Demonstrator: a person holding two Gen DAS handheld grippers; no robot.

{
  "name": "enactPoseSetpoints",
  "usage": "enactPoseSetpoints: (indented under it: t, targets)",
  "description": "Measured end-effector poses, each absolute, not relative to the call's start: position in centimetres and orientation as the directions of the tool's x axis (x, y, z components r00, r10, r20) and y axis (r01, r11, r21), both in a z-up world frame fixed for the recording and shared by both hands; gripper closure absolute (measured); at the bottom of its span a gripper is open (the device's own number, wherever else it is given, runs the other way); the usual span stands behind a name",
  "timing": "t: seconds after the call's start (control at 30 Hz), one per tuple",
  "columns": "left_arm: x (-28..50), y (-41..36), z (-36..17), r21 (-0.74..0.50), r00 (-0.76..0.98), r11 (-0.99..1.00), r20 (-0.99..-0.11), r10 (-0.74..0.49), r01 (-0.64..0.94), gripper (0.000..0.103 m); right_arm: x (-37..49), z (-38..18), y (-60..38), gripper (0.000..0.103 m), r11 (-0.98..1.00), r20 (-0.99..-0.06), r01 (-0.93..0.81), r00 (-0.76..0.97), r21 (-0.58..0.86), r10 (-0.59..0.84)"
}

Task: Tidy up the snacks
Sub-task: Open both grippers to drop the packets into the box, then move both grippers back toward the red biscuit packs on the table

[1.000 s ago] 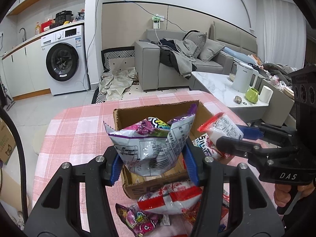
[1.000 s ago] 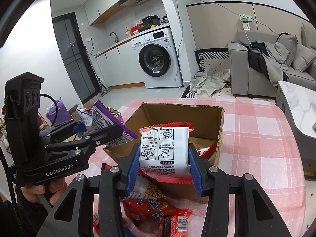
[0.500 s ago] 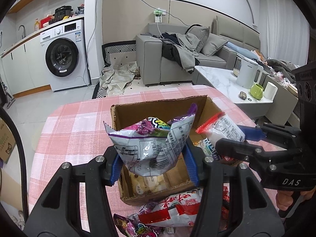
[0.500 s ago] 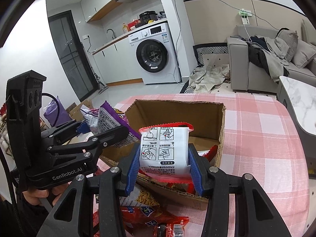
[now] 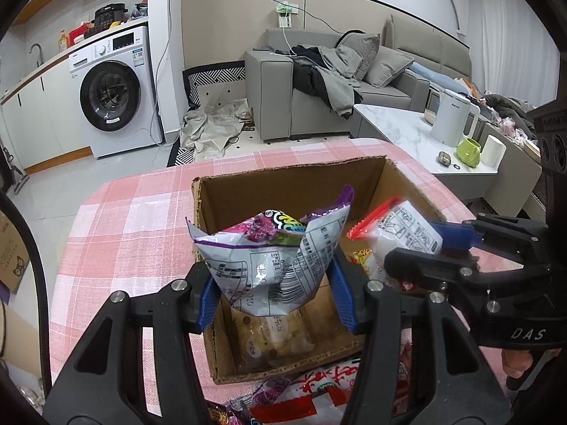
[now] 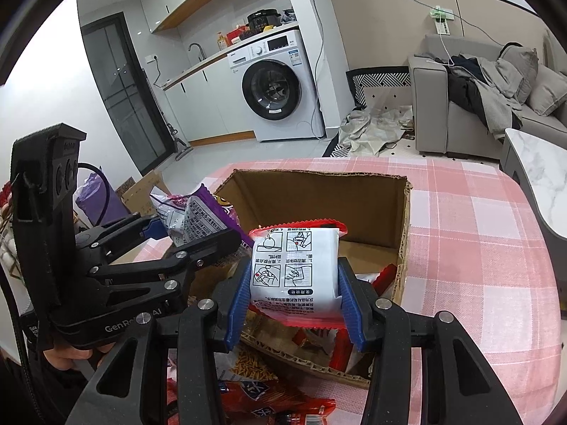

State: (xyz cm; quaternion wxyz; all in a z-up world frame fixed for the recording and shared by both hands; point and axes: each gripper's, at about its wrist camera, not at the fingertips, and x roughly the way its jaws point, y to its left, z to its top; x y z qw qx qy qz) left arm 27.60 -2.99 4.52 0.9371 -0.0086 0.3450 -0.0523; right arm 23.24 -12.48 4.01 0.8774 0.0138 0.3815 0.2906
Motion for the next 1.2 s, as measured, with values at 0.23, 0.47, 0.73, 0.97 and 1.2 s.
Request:
enactPoseSetpoints:
  t: [0.23, 0.47, 0.73, 0.97, 1.2]
  targets:
    - [29.1, -3.5, 3.1, -0.042, 0.742, 0.996, -0.664, -0.091, 0.084, 0.052, 23.6, 3.5, -12.4, 0.056, 0.829, -0.669, -0.501, 0.53, 0.248, 0.521]
    - [29.4, -3.9, 2.7, -0.041, 0.74, 0.995, -0.666, -0.093, 0.088, 0.051, 23.8, 3.4, -12.2, 0.056, 0.828, -0.671, -0.502, 0.527, 0.249, 0.521]
    - [28.4, -4.0, 2.7, -0.05, 0.736, 0.994, -0.669, -0.107, 0.099, 0.039, 23.0, 4.2, -13.0, 0.051, 0.837, -0.657, -0.492, 0.553, 0.239, 0.512]
    - [25.6, -4.5, 4.1, -0.027, 0.762, 0.995, -0.642, -0.088, 0.092, 0.014, 21.3, 5.6, -15.3, 0.007, 0.837, -0.61, -0.477, 0.588, 0.269, 0.531]
    - [22.4, -4.3, 5.1, -0.035, 0.781, 0.996, -0.619, -0.084, 0.08, 0.001, 19.6, 5.5, -17.5, 0.001, 0.844, -0.616, -0.451, 0.588, 0.289, 0.525]
